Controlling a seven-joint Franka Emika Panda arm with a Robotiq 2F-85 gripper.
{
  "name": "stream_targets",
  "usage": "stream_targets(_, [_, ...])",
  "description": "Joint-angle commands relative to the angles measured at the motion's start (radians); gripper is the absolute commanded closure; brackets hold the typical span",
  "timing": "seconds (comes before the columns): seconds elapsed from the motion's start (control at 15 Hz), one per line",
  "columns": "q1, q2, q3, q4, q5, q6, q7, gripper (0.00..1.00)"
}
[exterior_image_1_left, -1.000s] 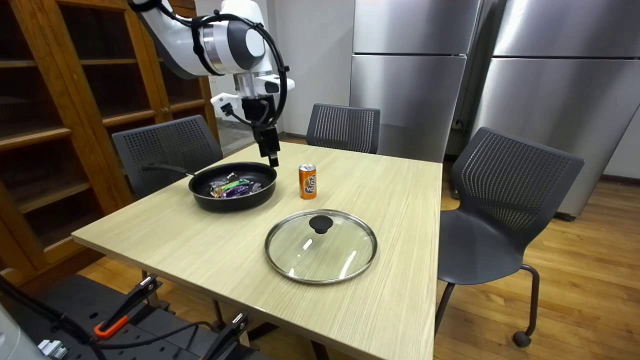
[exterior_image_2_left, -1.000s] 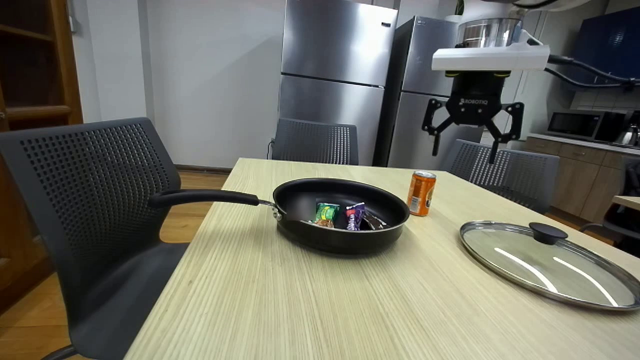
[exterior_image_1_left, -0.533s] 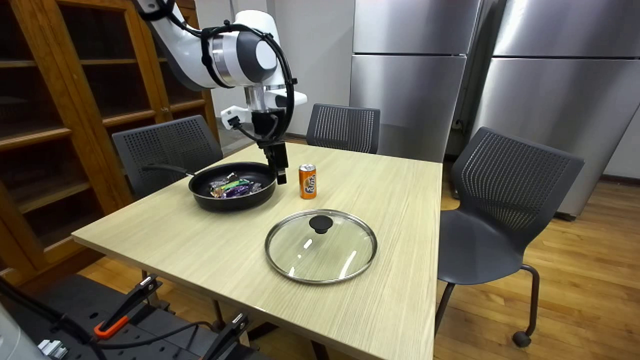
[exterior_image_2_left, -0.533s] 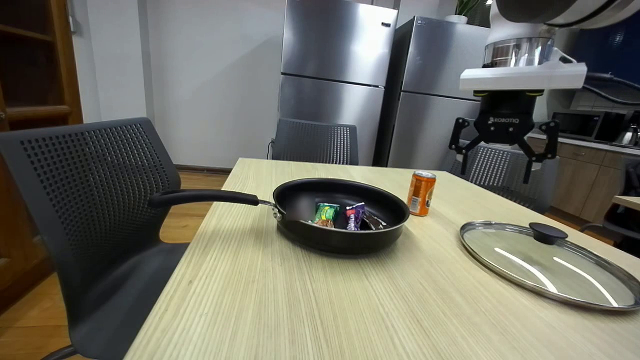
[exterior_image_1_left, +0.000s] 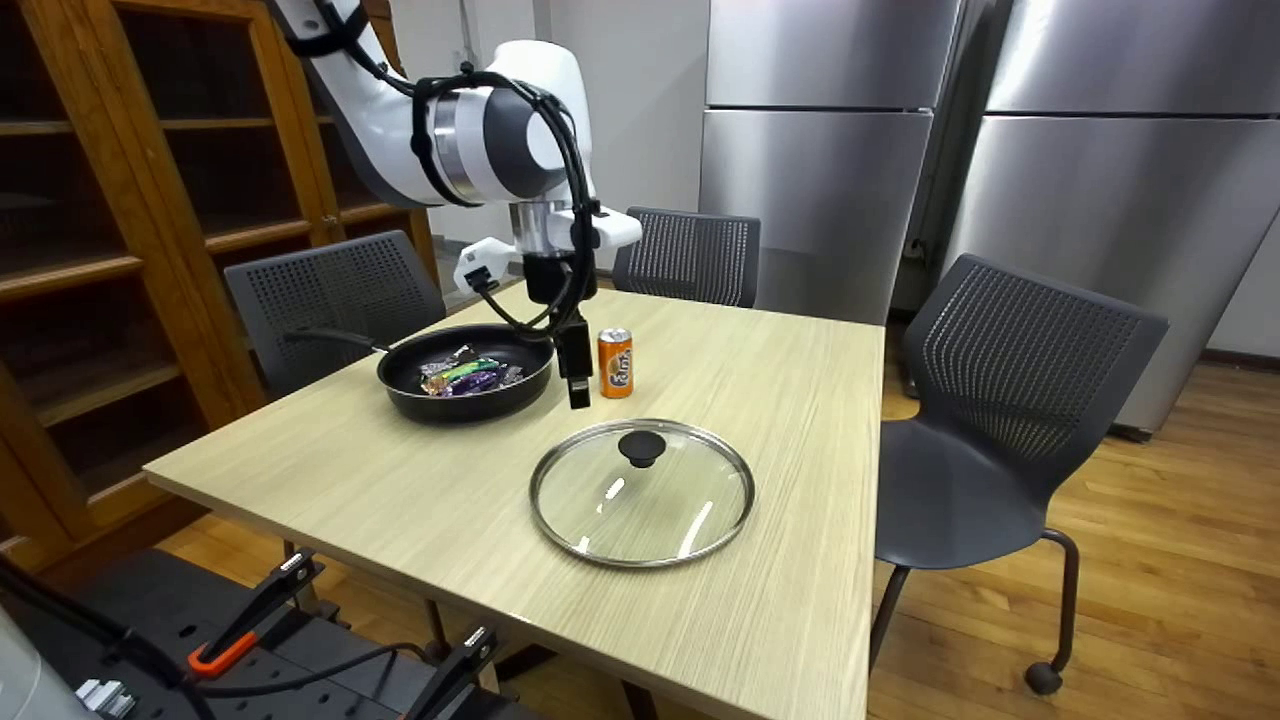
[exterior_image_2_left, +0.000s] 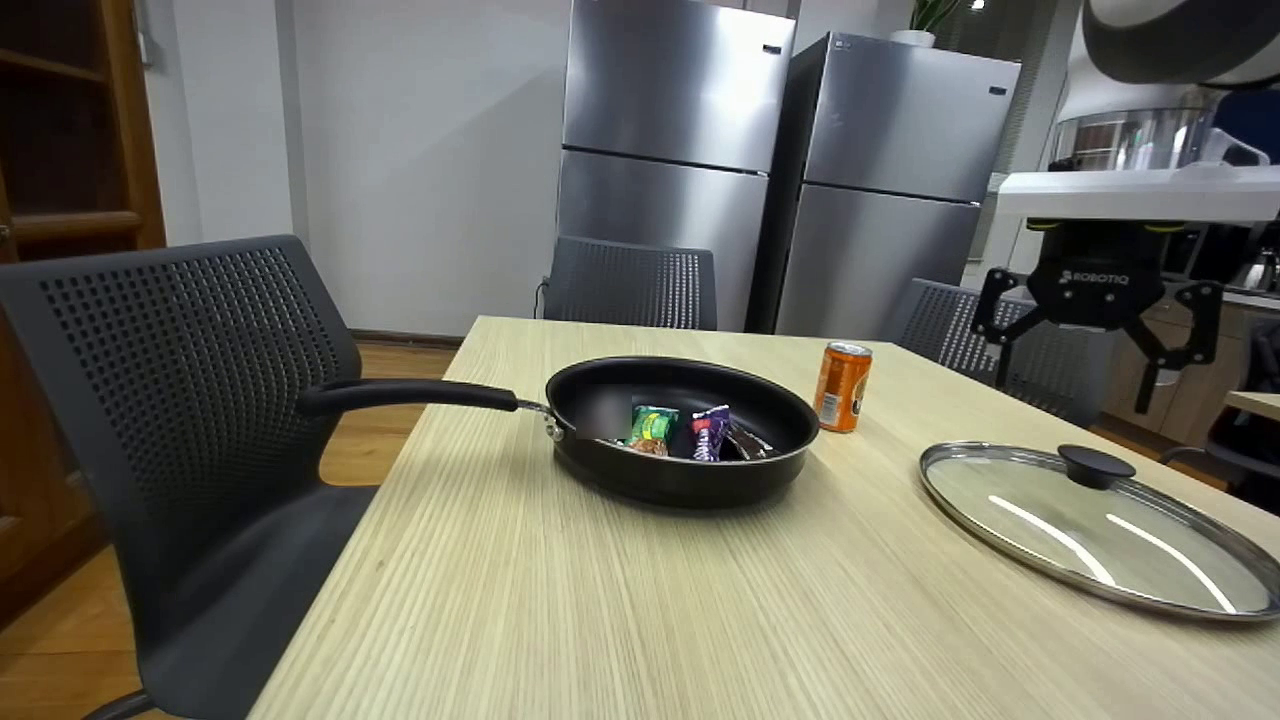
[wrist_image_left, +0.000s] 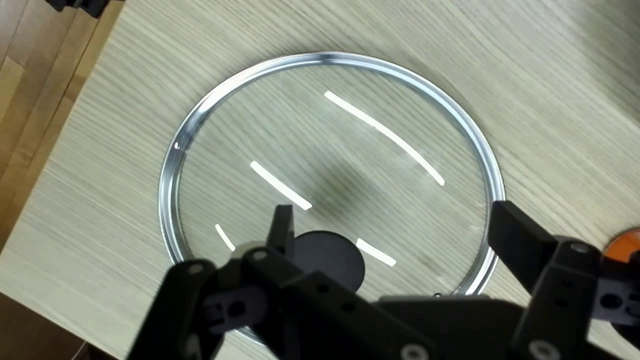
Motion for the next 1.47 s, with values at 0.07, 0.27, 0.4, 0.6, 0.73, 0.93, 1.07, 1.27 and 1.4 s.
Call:
stream_targets(0.07, [-0.04, -0.05, -0.012, -0.078, 0.02, 0.038, 0.026, 0.0])
stream_targets(0.27, [-0.061, -0.044, -0.024, -0.095, 0.038, 0.055, 0.028, 0.0])
stream_targets(0.4, [-0.073, -0.038, -0.027, -0.099, 0.059, 0.072, 0.02, 0.0])
stream_targets(0.6, [-0.07, -0.007, -0.029, -0.072, 0.063, 0.068, 0.009, 0.0])
stream_targets(0.73, [-0.069, -0.007, -0.025, -0.074, 0.084, 0.083, 0.001, 0.0])
stream_targets(0.93, [-0.068, -0.007, -0.021, -0.075, 0.086, 0.086, 0.001, 0.0])
stream_targets(1.07, [-0.068, -0.007, -0.021, -0.075, 0.086, 0.086, 0.001, 0.0])
stream_targets(1.27, [-0.066, 0.007, -0.025, -0.066, 0.087, 0.099, 0.016, 0.0])
stream_targets(1.4, [-0.067, 0.024, -0.026, -0.051, 0.092, 0.093, 0.02, 0.0])
